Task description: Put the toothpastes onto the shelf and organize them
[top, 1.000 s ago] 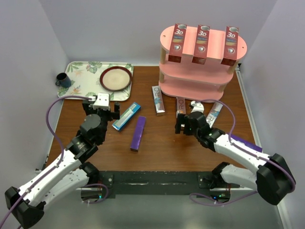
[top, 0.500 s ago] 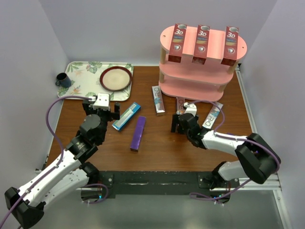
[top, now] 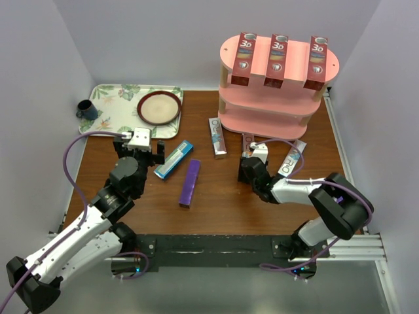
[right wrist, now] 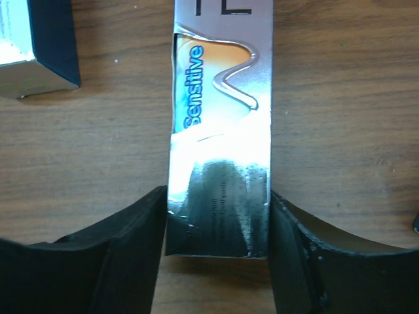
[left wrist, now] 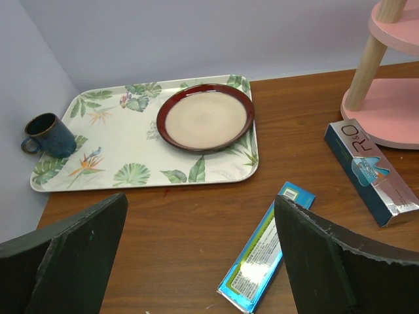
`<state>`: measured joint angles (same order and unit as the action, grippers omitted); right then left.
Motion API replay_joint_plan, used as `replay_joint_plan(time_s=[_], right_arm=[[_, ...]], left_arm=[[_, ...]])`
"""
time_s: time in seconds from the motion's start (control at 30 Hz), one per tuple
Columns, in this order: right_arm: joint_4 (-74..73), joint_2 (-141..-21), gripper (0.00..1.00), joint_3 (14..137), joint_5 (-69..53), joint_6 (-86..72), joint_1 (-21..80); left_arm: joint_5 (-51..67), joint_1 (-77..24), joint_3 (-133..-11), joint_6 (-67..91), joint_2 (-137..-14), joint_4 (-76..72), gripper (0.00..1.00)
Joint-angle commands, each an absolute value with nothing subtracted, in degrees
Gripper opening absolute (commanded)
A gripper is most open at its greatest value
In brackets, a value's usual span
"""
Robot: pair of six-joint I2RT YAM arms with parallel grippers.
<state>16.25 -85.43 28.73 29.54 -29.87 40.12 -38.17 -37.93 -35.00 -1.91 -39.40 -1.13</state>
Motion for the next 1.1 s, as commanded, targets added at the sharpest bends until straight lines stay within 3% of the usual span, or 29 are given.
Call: replay_joint_plan(time_s=[0.0,0.13,0.23,0.57,1.07], right_arm=[[18.29,-84.12,0.52,27.60,30.94,-29.36,40.87],[15.65,-78.85,0.40,26.98,30.76,-28.83,41.13],[12.93,-74.63,0.38,26.72,30.59,-28.13,41.13],[0.72,-60.76,0.37,28.04,27.86,-25.40,41.22],[-12.13,-49.13,0.37,36.91,37.35,-18.37,41.05]], left_arm=[[-38.58,-37.70,-34.98,-0.97,-38.58,-2.81,1.00],[-38.67,-37.62,-35.07,-1.05,-38.50,-2.81,1.00],[-38.41,-37.62,-35.07,-1.05,-38.50,-2.81,1.00],[-38.32,-37.62,-35.07,-1.05,-38.41,-2.64,1.00],[-37.97,-37.62,-35.07,-0.88,-38.67,-2.55,1.00]])
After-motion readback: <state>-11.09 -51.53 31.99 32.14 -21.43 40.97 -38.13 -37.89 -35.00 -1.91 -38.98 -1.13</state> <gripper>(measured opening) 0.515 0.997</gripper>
